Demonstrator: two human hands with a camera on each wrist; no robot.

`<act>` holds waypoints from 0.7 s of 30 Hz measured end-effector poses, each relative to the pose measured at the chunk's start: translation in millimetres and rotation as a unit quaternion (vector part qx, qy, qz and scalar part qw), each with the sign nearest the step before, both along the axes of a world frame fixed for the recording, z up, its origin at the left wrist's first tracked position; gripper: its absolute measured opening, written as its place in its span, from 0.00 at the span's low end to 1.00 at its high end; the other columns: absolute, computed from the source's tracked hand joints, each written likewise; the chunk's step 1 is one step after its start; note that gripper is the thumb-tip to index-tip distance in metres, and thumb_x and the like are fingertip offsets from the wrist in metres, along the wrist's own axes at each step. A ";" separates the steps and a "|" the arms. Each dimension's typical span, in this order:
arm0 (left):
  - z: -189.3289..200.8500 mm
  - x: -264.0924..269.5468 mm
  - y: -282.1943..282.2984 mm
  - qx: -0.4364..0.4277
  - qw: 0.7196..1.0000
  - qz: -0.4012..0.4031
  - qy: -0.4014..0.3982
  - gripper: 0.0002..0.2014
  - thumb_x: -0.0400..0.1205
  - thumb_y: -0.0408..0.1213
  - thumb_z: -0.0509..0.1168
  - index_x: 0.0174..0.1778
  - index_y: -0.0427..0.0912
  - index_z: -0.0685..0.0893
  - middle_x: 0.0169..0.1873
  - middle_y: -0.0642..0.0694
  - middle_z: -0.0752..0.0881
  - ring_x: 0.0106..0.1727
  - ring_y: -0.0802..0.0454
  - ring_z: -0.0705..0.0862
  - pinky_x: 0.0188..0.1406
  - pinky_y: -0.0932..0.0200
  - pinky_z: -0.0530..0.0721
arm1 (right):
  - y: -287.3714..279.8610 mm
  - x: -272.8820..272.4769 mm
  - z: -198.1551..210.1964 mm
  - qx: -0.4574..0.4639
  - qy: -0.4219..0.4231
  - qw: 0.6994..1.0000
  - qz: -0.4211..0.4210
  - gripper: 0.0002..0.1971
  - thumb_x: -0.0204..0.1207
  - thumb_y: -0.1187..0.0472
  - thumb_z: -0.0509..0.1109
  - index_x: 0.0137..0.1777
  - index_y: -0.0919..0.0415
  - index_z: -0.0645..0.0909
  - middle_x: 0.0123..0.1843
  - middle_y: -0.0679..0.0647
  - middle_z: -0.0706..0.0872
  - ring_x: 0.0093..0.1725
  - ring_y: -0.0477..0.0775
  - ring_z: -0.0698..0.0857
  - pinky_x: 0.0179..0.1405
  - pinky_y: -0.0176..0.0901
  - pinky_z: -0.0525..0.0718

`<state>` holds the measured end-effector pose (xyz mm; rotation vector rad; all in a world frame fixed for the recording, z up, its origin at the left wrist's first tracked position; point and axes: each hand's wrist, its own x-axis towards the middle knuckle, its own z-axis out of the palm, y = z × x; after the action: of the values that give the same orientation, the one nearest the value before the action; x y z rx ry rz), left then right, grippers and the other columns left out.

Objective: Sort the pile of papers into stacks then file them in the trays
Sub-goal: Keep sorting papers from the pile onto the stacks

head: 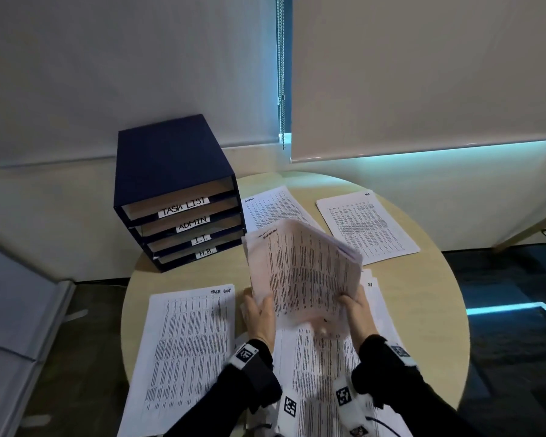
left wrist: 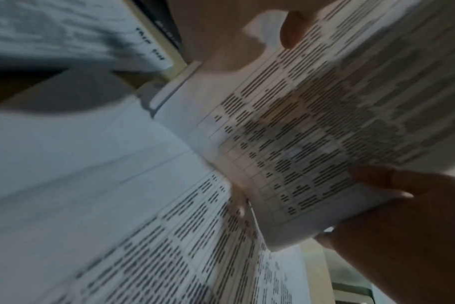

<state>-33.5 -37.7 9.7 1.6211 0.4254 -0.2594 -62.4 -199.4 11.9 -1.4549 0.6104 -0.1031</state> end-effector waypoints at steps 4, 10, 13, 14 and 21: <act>-20.5 -0.9 -2.4 -0.018 0.998 -0.005 0.054 0.36 0.85 0.48 0.61 0.84 0.46 0.50 0.84 0.43 0.54 0.78 0.42 0.67 0.79 0.44 0.63 | -4.6 2.3 -27.5 0.066 0.066 0.994 -0.049 0.07 0.75 0.72 0.62 0.50 0.64 0.79 0.52 0.64 0.83 0.52 0.64 0.82 0.59 0.64 0.80; -12.7 1.2 4.5 0.115 0.990 -0.066 0.047 0.30 0.86 0.55 0.52 0.81 0.42 0.60 0.79 0.41 0.66 0.79 0.41 0.67 0.79 0.42 0.62 | -6.8 10.4 -20.9 -0.084 0.041 0.996 -0.007 0.02 0.79 0.70 0.63 0.49 0.68 0.75 0.44 0.62 0.84 0.44 0.60 0.83 0.50 0.53 0.81; -14.2 2.1 16.1 0.162 0.979 -0.115 0.040 0.29 0.88 0.52 0.49 0.84 0.46 0.55 0.82 0.45 0.62 0.82 0.44 0.63 0.79 0.48 0.59 | -19.7 7.9 -19.4 -0.105 0.063 0.991 0.049 0.05 0.77 0.69 0.65 0.51 0.67 0.76 0.49 0.61 0.86 0.48 0.61 0.85 0.52 0.55 0.83; -19.6 4.2 20.1 0.167 0.978 -0.117 0.042 0.26 0.90 0.48 0.49 0.83 0.45 0.56 0.80 0.45 0.65 0.80 0.44 0.67 0.76 0.52 0.63 | -24.2 4.1 -21.2 -0.089 0.079 0.989 0.089 0.07 0.77 0.70 0.65 0.54 0.64 0.77 0.51 0.61 0.86 0.49 0.60 0.86 0.51 0.54 0.84; -43.1 10.7 30.3 0.158 0.975 -0.139 0.066 0.24 0.88 0.52 0.53 0.79 0.50 0.65 0.73 0.49 0.77 0.72 0.46 0.76 0.70 0.52 0.71 | -43.1 -13.3 -46.6 -0.061 0.148 0.965 0.210 0.10 0.83 0.67 0.59 0.62 0.59 0.70 0.42 0.68 0.85 0.23 0.58 0.79 0.20 0.43 0.76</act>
<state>-22.8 -7.4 -33.3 1.9858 0.3517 -0.5355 -75.7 -242.5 -34.7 -1.7050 0.5285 0.4231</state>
